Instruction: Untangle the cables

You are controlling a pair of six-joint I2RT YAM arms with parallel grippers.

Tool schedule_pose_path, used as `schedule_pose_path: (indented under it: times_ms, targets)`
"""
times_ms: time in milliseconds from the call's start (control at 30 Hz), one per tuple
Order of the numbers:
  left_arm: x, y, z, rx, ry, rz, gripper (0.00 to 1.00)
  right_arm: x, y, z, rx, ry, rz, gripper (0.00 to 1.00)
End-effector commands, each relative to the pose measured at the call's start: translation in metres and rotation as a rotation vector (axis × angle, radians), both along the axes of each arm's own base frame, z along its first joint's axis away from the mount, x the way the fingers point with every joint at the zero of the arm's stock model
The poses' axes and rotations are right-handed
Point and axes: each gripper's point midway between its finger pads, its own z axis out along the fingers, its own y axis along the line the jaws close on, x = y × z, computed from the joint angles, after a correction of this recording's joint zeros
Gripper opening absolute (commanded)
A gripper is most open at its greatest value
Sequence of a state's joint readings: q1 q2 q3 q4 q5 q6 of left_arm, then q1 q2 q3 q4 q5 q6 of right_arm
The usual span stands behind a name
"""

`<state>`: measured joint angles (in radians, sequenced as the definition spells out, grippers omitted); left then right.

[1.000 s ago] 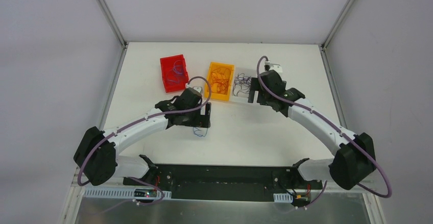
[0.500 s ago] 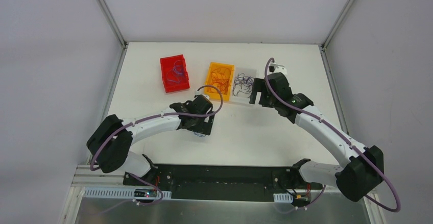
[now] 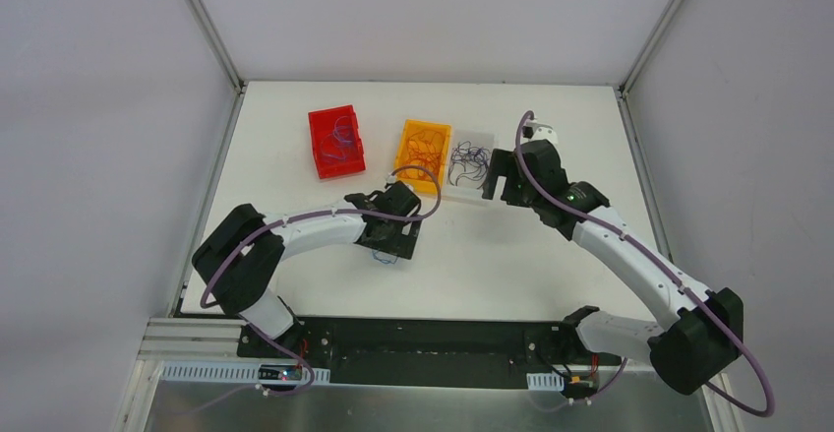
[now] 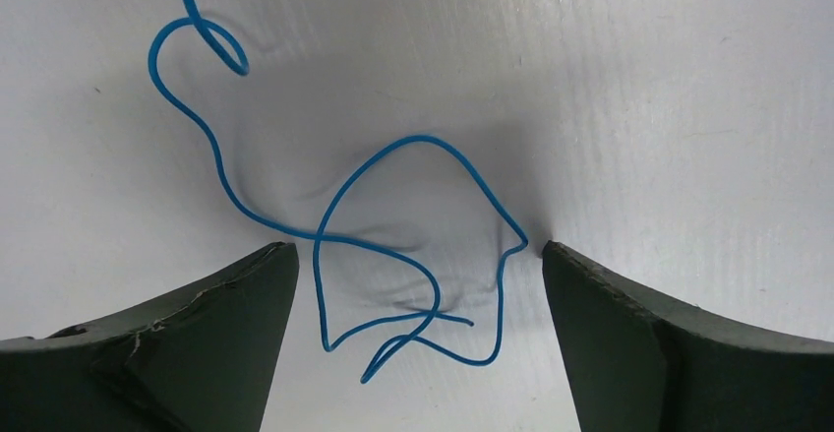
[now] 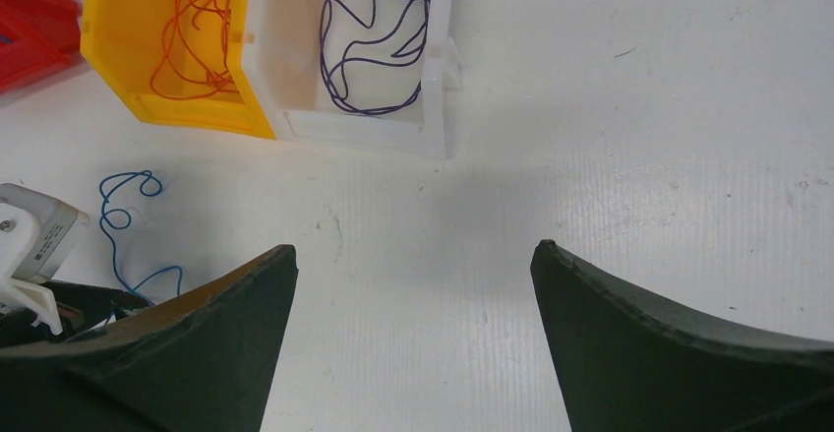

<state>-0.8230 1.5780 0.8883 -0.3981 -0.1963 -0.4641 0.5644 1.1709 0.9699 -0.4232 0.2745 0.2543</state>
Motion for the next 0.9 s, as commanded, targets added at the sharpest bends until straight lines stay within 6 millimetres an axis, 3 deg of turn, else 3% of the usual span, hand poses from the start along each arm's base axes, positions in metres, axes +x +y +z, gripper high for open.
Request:
schedule_pose_path:
  times_ms: [0,267,533,667,767,800,833,867]
  targets:
    - [0.009,0.016,-0.007,0.058,0.003,0.066,0.97,0.002,-0.001,0.015,0.043,-0.046,-0.012,0.92]
    - [0.028,0.029,0.001,0.021,0.008,0.12,0.9,0.002,0.0,0.016,0.056,-0.042,-0.008,0.92]
    - [0.044,0.039,-0.003,0.026,0.018,0.14,0.92,0.001,0.001,0.02,0.071,-0.047,-0.002,0.92]
    - [0.047,0.032,-0.01,0.012,0.05,0.127,0.56,0.0,0.0,0.023,0.073,-0.051,-0.003,0.92]
    - [0.044,0.029,-0.009,-0.009,0.06,0.123,0.36,0.0,-0.003,0.026,0.07,-0.058,-0.008,0.92]
    - [0.043,0.028,-0.008,-0.016,0.062,0.122,0.26,0.0,-0.004,0.027,0.071,-0.06,-0.011,0.92]
    - [0.043,0.028,-0.006,-0.021,0.058,0.124,0.06,0.0,-0.004,0.028,0.07,-0.061,-0.01,0.92]
    - [0.042,0.028,-0.004,-0.022,0.054,0.127,0.0,0.001,-0.004,0.028,0.072,-0.061,-0.009,0.92]
